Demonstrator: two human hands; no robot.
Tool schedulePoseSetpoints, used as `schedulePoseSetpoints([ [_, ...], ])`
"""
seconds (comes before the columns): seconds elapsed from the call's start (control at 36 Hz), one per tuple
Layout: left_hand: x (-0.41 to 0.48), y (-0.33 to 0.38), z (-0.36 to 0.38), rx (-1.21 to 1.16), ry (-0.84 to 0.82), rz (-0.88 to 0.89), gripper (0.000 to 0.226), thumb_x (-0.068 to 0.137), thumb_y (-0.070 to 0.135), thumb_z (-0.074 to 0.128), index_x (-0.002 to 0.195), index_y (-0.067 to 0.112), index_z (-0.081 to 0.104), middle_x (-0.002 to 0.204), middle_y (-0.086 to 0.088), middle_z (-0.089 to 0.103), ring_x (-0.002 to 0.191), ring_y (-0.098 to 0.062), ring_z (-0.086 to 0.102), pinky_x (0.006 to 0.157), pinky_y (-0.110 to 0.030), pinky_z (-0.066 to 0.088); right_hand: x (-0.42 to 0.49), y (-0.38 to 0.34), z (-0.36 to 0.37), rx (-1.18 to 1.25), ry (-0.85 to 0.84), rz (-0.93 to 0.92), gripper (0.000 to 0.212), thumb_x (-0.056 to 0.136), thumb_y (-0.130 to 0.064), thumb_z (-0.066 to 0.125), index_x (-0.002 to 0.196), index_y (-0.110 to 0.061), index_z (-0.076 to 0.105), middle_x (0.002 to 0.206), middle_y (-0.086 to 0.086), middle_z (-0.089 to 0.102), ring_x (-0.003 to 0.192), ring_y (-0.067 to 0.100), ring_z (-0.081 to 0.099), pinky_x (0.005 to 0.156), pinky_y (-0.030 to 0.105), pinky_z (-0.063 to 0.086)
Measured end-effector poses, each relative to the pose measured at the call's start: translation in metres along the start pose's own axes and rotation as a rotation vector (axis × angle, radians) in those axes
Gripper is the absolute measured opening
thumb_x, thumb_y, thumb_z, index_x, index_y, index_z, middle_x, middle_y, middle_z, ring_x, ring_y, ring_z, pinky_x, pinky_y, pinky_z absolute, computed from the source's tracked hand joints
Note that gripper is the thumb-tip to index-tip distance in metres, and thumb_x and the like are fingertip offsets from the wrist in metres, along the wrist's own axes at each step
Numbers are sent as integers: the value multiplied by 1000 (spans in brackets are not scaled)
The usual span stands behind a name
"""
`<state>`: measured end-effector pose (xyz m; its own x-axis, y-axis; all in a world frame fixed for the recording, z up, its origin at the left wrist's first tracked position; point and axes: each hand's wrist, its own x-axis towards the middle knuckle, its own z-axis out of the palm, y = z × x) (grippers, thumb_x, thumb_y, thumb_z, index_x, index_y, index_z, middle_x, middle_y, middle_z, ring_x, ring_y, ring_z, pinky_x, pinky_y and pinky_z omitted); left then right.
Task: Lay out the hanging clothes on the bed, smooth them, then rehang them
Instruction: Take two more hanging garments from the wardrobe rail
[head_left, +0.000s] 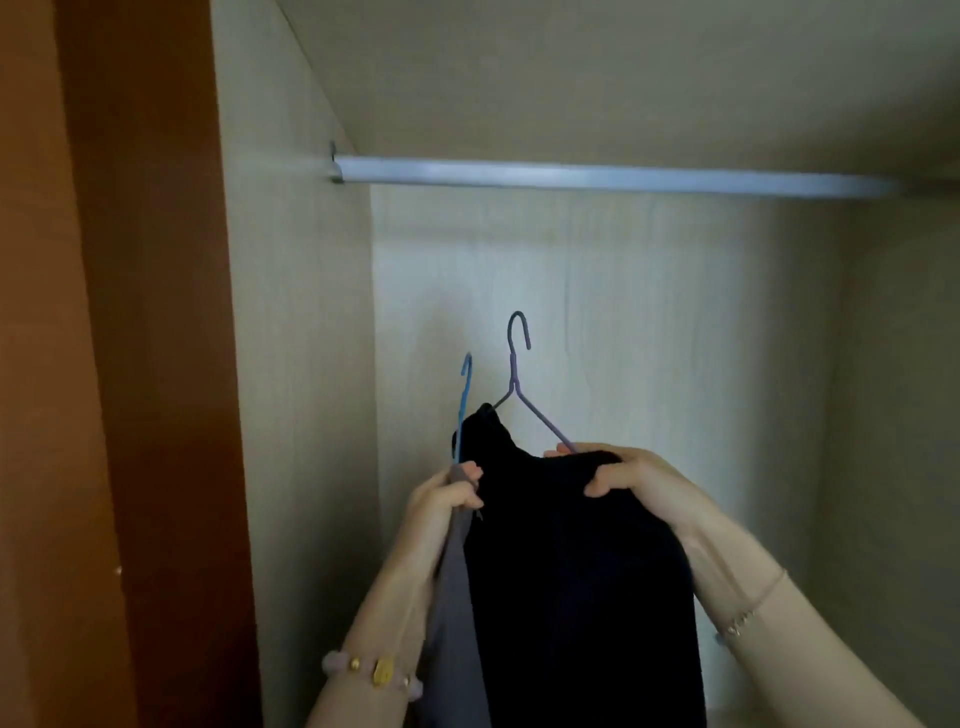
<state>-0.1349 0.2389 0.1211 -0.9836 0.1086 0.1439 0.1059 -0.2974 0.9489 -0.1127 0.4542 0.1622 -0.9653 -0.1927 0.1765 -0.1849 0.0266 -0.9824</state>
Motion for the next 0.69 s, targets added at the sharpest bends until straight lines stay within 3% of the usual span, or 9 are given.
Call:
schedulePoseSetpoints([
  [0.06, -32, -27, 2, 45, 22, -44, 60, 61, -5, 57, 120, 0, 59, 98, 1, 67, 74, -3, 67, 60, -8, 50, -32, 32, -2, -1, -17, 3, 53, 48, -2, 53, 93, -17, 75, 107, 2, 72, 92, 14, 68, 80, 21, 52],
  [0.11, -64, -52, -7, 30, -16, -8, 63, 52, -5, 55, 114, 5, 60, 90, 7, 72, 72, 3, 69, 59, -6, 49, -62, 58, -5, -6, -10, 18, 54, 50, -3, 54, 98, -19, 75, 113, -2, 70, 102, 15, 66, 88, 24, 49],
  [0.17, -89, -66, -17, -18, -73, -17, 57, 49, -6, 49, 102, 8, 63, 80, 11, 75, 72, 5, 69, 60, -6, 50, -93, 82, -9, 66, 8, 42, 56, 52, -1, 53, 103, -15, 73, 114, 1, 70, 104, 17, 66, 82, 20, 52],
  [0.28, -130, -91, -32, -21, -118, -77, 48, 52, -19, 52, 89, 7, 69, 76, 5, 76, 71, -2, 71, 56, -10, 51, -144, 125, -10, 196, 62, 86, 55, 56, 8, 53, 99, -18, 75, 113, 3, 71, 102, 18, 67, 78, 18, 54],
  [0.36, -149, -112, -39, -14, -143, -165, 60, 32, -9, 51, 85, 8, 74, 79, -4, 76, 71, -10, 72, 55, -14, 53, -174, 156, -4, 208, 110, 164, 55, 62, 15, 52, 107, -12, 70, 115, 5, 70, 105, 20, 65, 75, 17, 54],
  [0.44, -160, -131, -40, 33, -140, -244, 64, 21, 5, 56, 82, 11, 75, 78, -2, 76, 71, -8, 72, 57, -13, 54, -197, 182, 1, 144, 157, 235, 64, 53, 3, 54, 116, -9, 64, 115, 5, 70, 97, 18, 66, 70, 16, 52],
  [0.58, -179, -167, -42, 62, -182, -383, 64, 25, 3, 57, 86, 12, 75, 87, -9, 75, 78, -14, 71, 60, -17, 52, -236, 206, -5, 147, 231, 280, 61, 57, 8, 54, 115, -9, 65, 116, 5, 69, 102, 18, 64, 74, 13, 51],
  [0.69, -184, -177, -31, 86, -280, -449, 63, 42, -10, 47, 99, 4, 69, 89, -7, 74, 81, -13, 71, 59, -16, 53, -272, 206, -13, 121, 328, 263, 57, 54, 4, 56, 101, -23, 75, 117, 0, 69, 110, 9, 62, 84, 11, 47],
])
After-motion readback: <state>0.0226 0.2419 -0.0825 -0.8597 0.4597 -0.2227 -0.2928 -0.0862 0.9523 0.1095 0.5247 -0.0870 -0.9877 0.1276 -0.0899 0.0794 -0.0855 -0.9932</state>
